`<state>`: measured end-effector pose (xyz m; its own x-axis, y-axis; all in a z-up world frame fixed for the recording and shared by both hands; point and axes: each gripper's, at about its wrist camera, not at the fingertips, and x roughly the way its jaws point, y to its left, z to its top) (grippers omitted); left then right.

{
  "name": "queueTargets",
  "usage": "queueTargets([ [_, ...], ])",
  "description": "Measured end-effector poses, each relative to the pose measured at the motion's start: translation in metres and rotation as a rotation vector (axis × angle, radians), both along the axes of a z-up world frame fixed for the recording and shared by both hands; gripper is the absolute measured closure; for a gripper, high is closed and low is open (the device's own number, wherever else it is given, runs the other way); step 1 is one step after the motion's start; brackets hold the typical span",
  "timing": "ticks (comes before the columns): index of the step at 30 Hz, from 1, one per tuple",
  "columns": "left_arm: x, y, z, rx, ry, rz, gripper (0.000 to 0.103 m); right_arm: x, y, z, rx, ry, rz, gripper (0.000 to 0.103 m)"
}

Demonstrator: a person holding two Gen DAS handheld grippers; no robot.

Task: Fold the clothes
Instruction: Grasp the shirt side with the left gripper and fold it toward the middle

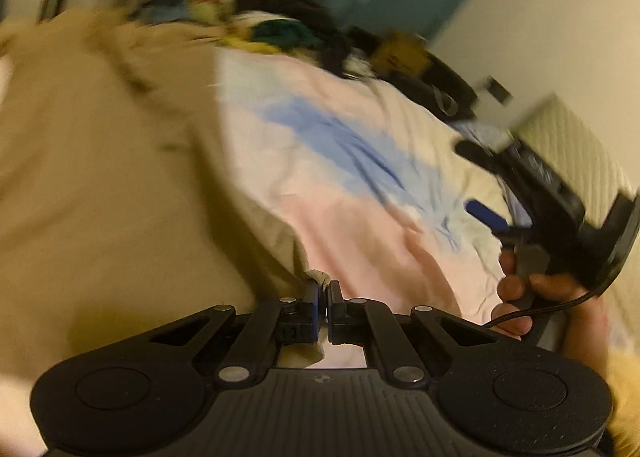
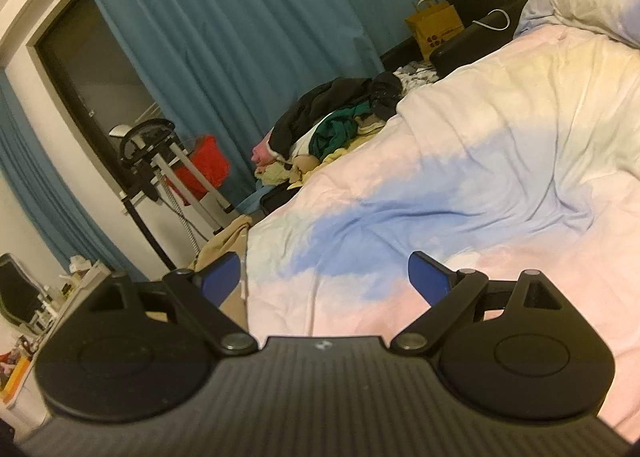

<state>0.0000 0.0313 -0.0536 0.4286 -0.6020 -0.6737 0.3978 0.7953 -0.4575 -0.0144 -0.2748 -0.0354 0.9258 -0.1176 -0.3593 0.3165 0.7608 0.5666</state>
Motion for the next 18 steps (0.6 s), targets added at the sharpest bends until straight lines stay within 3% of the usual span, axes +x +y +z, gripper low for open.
queueTargets([
  [4, 0.001, 0.057, -0.01, -0.006, 0.135, 0.131, 0.099, 0.004, 0.013, 0.002, -0.032, 0.016, 0.033, 0.011],
  [9, 0.007, 0.082, -0.034, 0.141, 0.21, 0.21, 0.099, 0.009, 0.03, 0.004, -0.07, 0.038, 0.071, 0.011],
  [11, 0.011, 0.084, -0.042, 0.164, 0.248, 0.222, 0.099, 0.011, 0.037, 0.005, -0.085, 0.046, 0.086, 0.011],
  [16, 0.014, 0.078, -0.041, 0.192, 0.229, 0.197, 0.098, 0.015, 0.05, 0.004, -0.116, 0.066, 0.121, 0.011],
  [18, 0.013, 0.075, -0.039, 0.182, 0.22, 0.169, 0.087, 0.017, 0.054, 0.004, -0.122, 0.069, 0.135, 0.011],
])
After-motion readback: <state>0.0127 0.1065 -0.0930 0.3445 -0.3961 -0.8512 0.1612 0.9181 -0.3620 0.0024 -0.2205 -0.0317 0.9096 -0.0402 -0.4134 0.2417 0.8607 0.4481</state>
